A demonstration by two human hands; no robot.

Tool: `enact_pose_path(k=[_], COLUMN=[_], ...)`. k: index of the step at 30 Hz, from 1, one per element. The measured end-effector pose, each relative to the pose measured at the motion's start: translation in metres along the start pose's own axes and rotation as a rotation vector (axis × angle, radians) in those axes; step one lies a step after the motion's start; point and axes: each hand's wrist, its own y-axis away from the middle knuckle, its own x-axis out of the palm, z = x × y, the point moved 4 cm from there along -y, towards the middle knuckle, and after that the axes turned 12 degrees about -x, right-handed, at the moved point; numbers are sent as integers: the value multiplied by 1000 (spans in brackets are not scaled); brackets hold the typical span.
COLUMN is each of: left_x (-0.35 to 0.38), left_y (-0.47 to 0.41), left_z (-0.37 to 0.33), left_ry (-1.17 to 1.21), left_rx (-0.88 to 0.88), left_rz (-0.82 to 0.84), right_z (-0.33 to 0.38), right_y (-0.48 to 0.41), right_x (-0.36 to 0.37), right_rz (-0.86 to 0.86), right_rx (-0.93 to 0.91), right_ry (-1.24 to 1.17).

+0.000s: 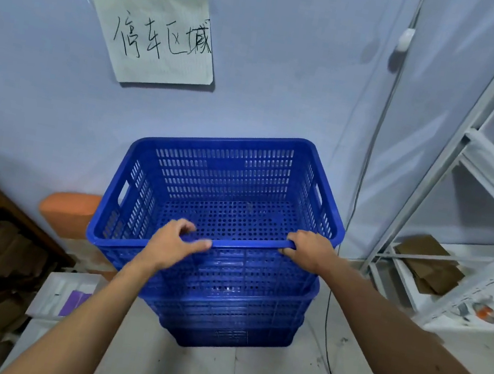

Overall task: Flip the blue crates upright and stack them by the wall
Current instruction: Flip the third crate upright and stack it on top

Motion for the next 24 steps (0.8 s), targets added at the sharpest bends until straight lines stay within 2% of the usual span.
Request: enact_pose_path(k=[2, 3, 4, 9, 13, 16, 24], left_x=[10, 13, 13, 2, 20, 30, 29], left_y=[-8, -12, -14, -25, -24, -22, -42], left_z=[21, 29, 33, 27, 15, 15, 26], left_ry=[-592, -758, -822, -831, -885, -882, -916], left_rx=[79, 115, 132, 146, 169, 184, 240], left_rz=[-108, -166, -213, -320, -236, -291, -265], right_z=[-4, -3, -2, 4, -11, -24, -29], right_y=[2, 3, 3, -1, 9, 13, 9], right_x=[0, 0, -1, -18, -7, 0, 6], right_rz=[-27, -34, -38, -62, -61, -129, -122], right_rx=[-1, -7, -16, -52, -13, 3, 26], right_ry=[15, 41, 71, 136, 38, -8, 70])
